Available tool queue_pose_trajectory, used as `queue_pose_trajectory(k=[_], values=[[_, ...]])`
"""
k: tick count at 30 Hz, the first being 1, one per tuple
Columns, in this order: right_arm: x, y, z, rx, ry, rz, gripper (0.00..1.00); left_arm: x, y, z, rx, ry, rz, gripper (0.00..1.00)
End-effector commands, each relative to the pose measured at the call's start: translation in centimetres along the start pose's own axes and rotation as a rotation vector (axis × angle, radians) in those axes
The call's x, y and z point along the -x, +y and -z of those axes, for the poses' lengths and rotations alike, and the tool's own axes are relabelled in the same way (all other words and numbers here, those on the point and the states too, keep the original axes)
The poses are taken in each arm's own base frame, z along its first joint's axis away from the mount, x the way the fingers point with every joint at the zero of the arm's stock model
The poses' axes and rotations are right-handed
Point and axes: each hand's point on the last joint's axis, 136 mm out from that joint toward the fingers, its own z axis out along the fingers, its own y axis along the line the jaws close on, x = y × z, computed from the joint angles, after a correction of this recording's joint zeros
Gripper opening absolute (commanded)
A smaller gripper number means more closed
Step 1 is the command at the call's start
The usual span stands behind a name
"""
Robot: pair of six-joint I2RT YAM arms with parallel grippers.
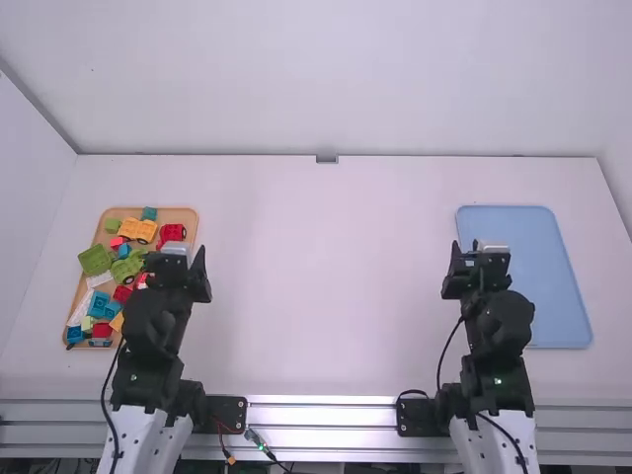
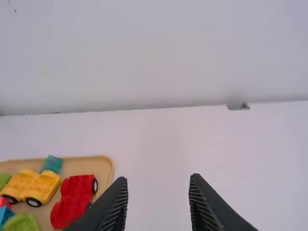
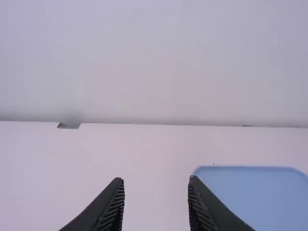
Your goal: Assemble lego blocks to make yellow taxi
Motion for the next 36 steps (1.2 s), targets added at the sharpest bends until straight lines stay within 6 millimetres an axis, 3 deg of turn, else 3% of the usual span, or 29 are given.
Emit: queue_pose_trajectory(k=[1, 10, 15, 24, 31, 36], values=[[2.6, -0.4, -0.6, -0.010, -0.018, 0.016, 0.40, 2.3, 0.1, -0.3, 0.009, -0.019, -0.063, 0.40], [5.8, -0.6, -4.1, 0.002, 0.032, 0.042, 0.57, 6.5, 0.5, -2.6, 0.027, -0.014, -0.059, 0.57], [7.7, 0.4, -6.6, 0.037, 0.041, 0.067, 0.67, 8.6, 2.5, -4.5, 0.140, -0.003, -0.031, 0.67], [10.8, 2.5, -10.9, 0.093, 0.022, 0.113, 0.82, 11.4, 3.9, -10.1, 0.222, 0.047, -0.059, 0.82], [11.7, 4.0, -13.8, 0.126, 0.023, 0.222, 0.91, 12.8, 7.5, -17.0, 0.261, 0.224, 0.027, 0.91], [12.0, 4.3, -15.4, 0.132, 0.029, 0.236, 0.96, 11.7, 12.6, -21.1, 0.373, 0.365, 0.174, 0.96]])
